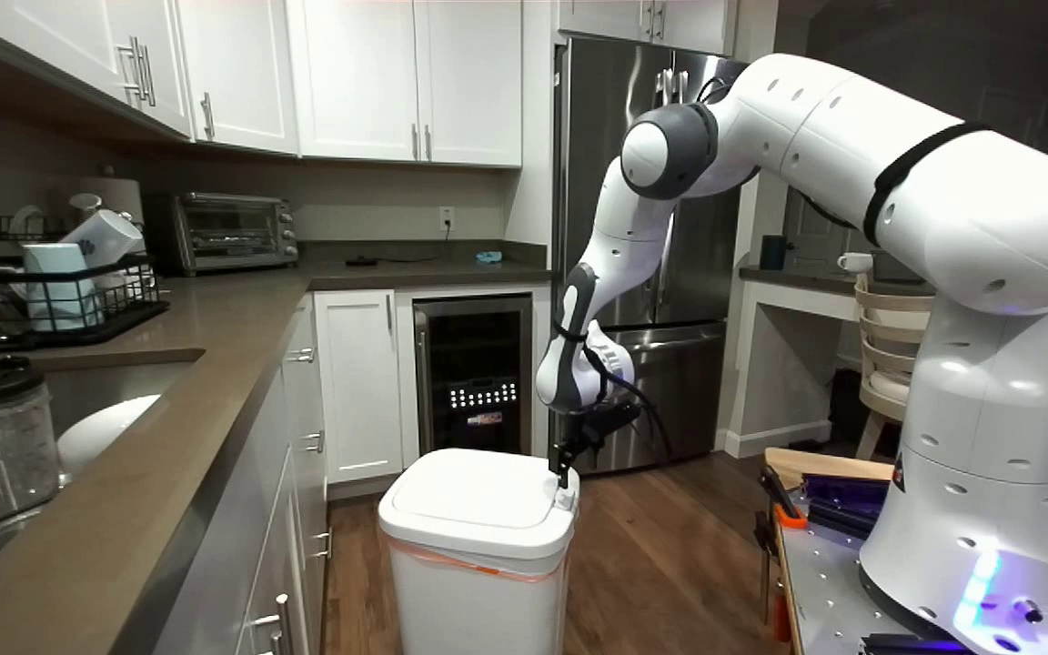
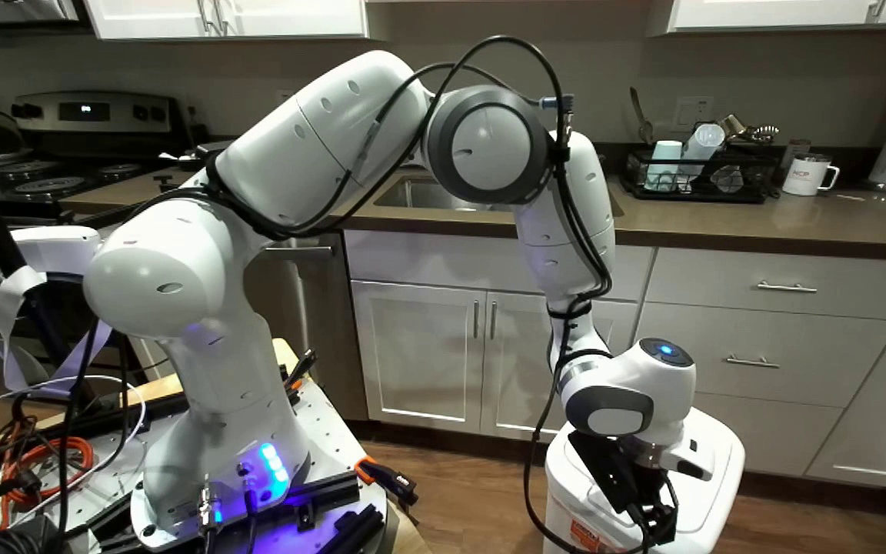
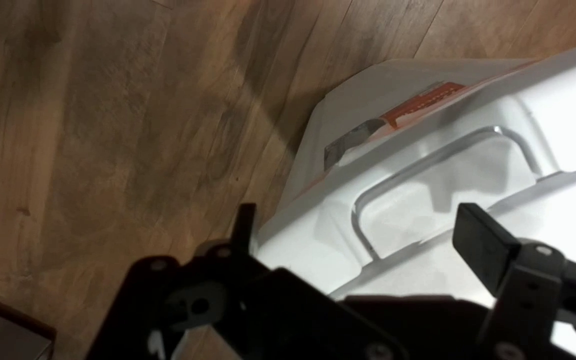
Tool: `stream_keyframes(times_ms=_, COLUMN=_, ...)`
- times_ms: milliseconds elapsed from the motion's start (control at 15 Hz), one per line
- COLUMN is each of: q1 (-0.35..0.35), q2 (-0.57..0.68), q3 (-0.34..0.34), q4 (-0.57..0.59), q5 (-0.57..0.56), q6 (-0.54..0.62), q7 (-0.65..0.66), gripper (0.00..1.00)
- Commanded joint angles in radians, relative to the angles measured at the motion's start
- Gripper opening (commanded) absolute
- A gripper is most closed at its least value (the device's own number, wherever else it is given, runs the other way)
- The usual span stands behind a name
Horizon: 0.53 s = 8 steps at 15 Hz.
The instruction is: Open the trash bin
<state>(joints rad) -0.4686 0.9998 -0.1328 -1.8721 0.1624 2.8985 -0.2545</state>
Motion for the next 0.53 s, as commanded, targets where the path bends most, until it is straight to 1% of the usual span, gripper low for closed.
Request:
stream_keyframes(times_ms=0, q1=0.011, q2=0.009, q3=-0.025, q4=0.019, q5=-0.038, q6=-0.047, q7=0.064, gripper=1.0)
stream_keyframes(times_ms=133, q1=0.009, q2=0.019, q3=-0.028, q4=0.027, q5=-0.04, q6=-0.049, q7=0.074, gripper=1.0)
stream_keyframes(times_ms=333, q1=-0.02, q2=0.065, q3=-0.001, q4=0.081, q5=-0.039, q6=-0.061, q7=0.061, gripper=1.0)
stream_keyframes(times_ms=467, q1=-0.031, q2=0.11, q3=0.012, q4=0.126, q5=-0.035, q6=-0.047, q7=0.059, gripper=1.0)
